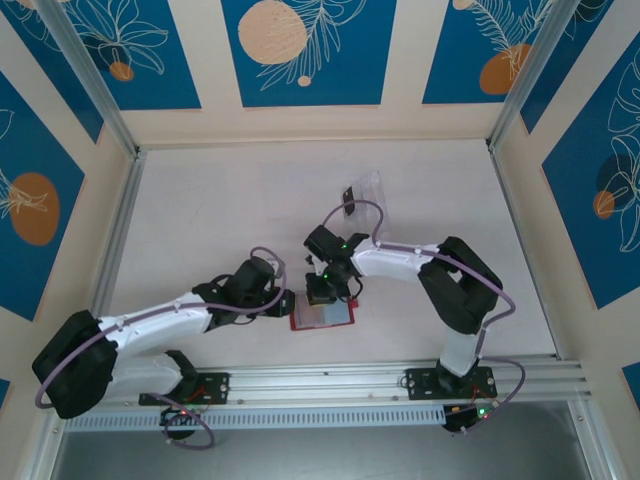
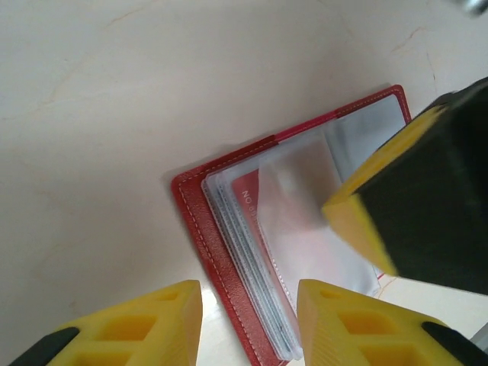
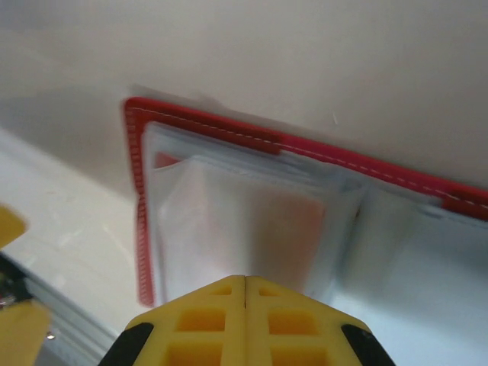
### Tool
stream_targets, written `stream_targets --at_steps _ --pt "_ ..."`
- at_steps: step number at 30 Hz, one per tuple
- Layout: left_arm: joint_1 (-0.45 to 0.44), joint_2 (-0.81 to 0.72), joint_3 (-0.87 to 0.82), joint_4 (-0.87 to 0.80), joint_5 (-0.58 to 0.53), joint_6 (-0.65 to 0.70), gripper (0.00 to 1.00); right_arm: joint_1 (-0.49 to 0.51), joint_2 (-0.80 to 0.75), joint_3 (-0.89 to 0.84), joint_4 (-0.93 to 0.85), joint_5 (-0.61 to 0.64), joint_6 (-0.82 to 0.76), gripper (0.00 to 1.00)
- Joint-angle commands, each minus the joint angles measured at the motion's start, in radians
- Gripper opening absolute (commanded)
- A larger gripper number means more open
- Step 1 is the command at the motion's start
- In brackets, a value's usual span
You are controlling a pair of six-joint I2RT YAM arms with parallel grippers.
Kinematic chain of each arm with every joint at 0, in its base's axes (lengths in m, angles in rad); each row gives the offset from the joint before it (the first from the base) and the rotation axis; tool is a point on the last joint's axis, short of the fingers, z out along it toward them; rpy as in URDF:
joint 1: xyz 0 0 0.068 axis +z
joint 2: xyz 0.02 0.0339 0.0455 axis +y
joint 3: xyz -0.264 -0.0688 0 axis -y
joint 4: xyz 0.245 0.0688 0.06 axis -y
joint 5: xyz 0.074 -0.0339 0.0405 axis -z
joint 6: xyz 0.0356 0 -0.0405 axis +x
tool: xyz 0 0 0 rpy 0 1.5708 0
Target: Put the credit cards into the card holder
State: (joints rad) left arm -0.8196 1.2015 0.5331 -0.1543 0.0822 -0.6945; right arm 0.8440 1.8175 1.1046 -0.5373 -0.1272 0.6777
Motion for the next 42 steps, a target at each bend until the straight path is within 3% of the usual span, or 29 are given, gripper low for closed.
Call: stream_targets --at_steps 1,8,15,22,27,33,38,42 --pt "-0.007 0.049 0.031 -0.01 0.055 0.031 0.38 0.016 0.044 0.029 0.008 -0.008 0.012 0.02" --pt "-0.022 0.161 0.064 0.033 0.086 0.041 0.41 0.0 0.043 0.016 0.049 -0.047 0.025 0.04" --pt "-0.035 0.199 0.064 0.021 0.034 0.038 0.38 -0.027 0.001 0.014 0.017 -0.046 0.0 0.09" --pt "-0.049 0.233 0.052 0.013 -0.008 0.039 0.31 -0.095 -0.097 0.085 -0.099 0.06 -0.074 0.22" --pt "-0.058 0.247 0.05 0.012 -0.027 0.037 0.29 -0.169 -0.115 0.166 -0.182 0.167 -0.148 0.24" --pt "-0.061 0.262 0.044 0.024 -0.032 0.032 0.25 -0.268 -0.032 0.406 -0.287 0.4 -0.219 0.32" --pt "-0.062 0.267 0.047 0.031 -0.034 0.028 0.21 -0.311 0.156 0.693 -0.362 0.564 -0.285 0.34" --pt "-0.063 0.268 0.037 0.041 -0.03 0.022 0.19 -0.339 0.323 0.91 -0.427 0.622 -0.333 0.34"
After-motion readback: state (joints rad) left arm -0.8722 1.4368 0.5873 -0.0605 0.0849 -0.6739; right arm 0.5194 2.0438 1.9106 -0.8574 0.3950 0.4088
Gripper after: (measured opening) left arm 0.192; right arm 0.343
